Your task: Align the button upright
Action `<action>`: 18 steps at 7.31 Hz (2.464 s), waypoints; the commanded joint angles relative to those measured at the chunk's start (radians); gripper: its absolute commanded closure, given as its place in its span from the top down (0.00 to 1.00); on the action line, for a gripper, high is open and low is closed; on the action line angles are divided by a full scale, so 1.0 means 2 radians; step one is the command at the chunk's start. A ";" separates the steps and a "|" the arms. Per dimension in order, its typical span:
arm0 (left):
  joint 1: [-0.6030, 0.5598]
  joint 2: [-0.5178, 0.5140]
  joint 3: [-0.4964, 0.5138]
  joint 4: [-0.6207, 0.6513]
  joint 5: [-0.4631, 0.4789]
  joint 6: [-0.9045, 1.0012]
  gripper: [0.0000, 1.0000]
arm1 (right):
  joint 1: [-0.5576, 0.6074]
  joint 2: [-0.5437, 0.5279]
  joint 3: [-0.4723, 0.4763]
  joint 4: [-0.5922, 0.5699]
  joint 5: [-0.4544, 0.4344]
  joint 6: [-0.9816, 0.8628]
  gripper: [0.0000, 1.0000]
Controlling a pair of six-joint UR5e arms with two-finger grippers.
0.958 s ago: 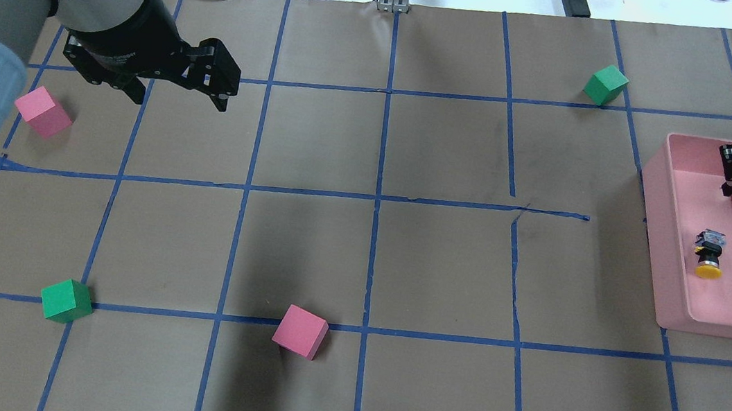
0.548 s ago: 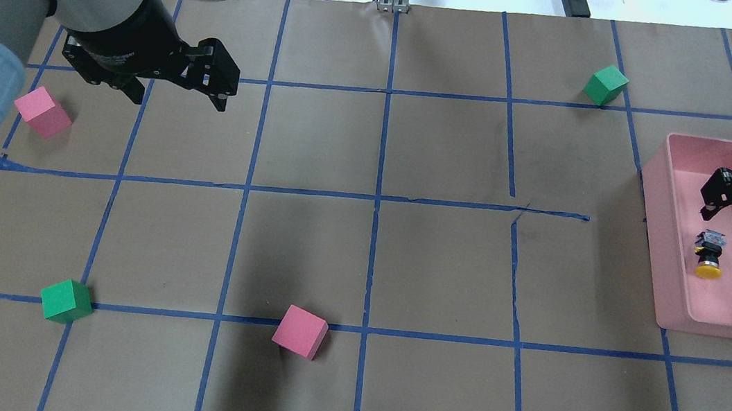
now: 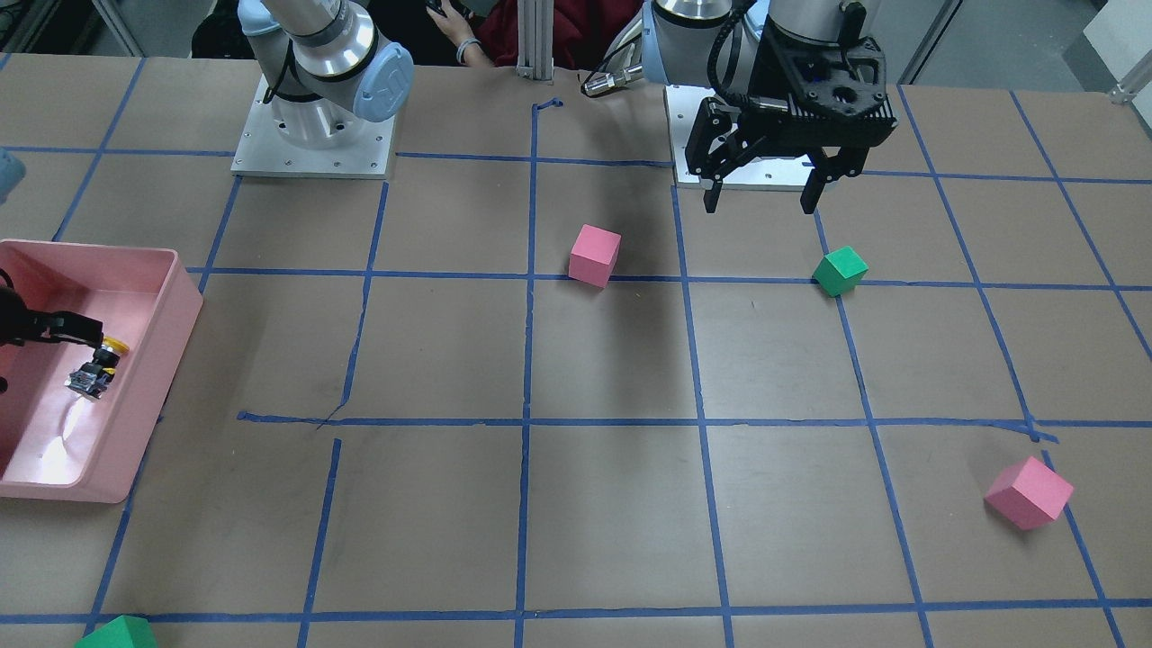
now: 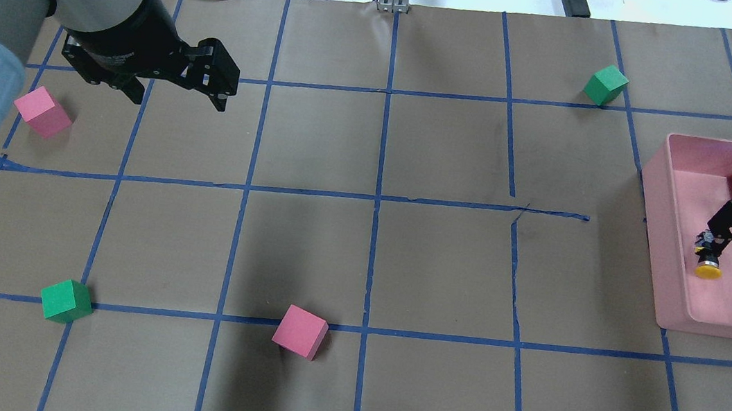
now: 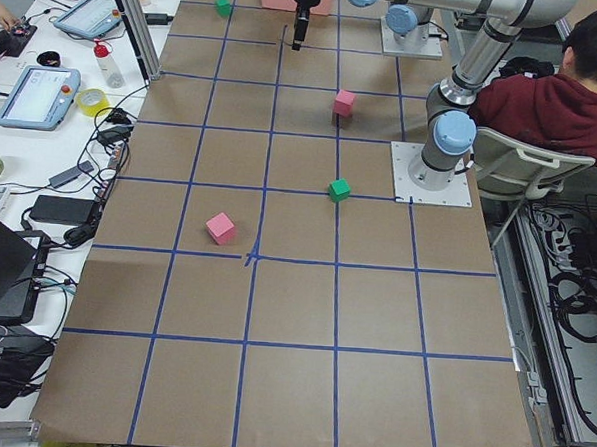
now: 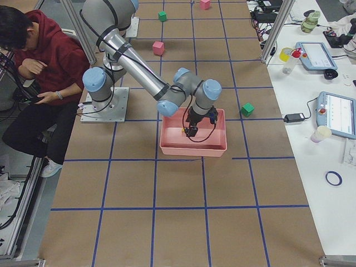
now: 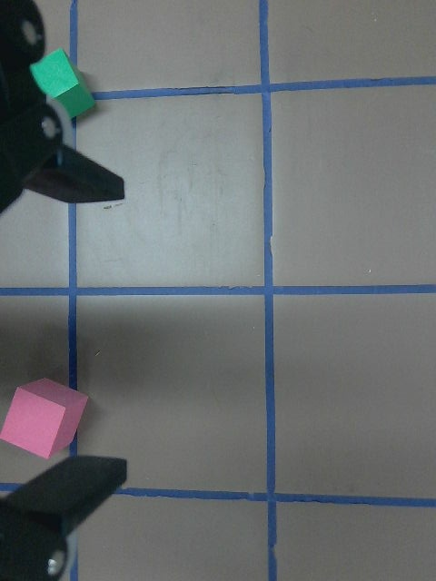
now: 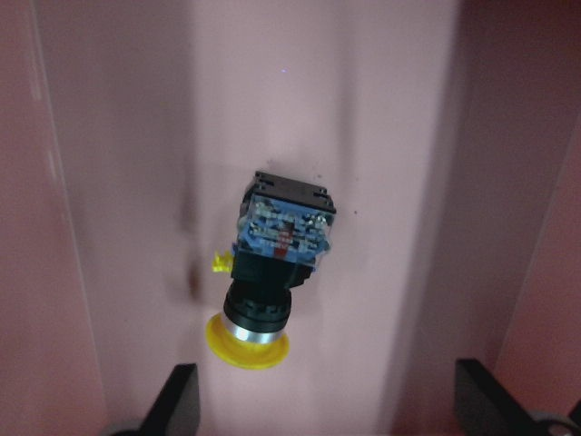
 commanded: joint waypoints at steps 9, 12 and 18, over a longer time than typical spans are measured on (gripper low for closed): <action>0.000 0.000 0.000 0.001 -0.002 0.000 1.00 | -0.008 0.026 0.004 -0.032 0.007 0.020 0.00; 0.002 -0.001 0.001 0.001 -0.002 0.000 1.00 | -0.007 0.002 -0.021 -0.008 0.022 0.025 0.00; 0.001 -0.001 0.000 0.001 -0.001 0.000 1.00 | 0.019 -0.010 -0.083 0.022 0.057 0.037 0.93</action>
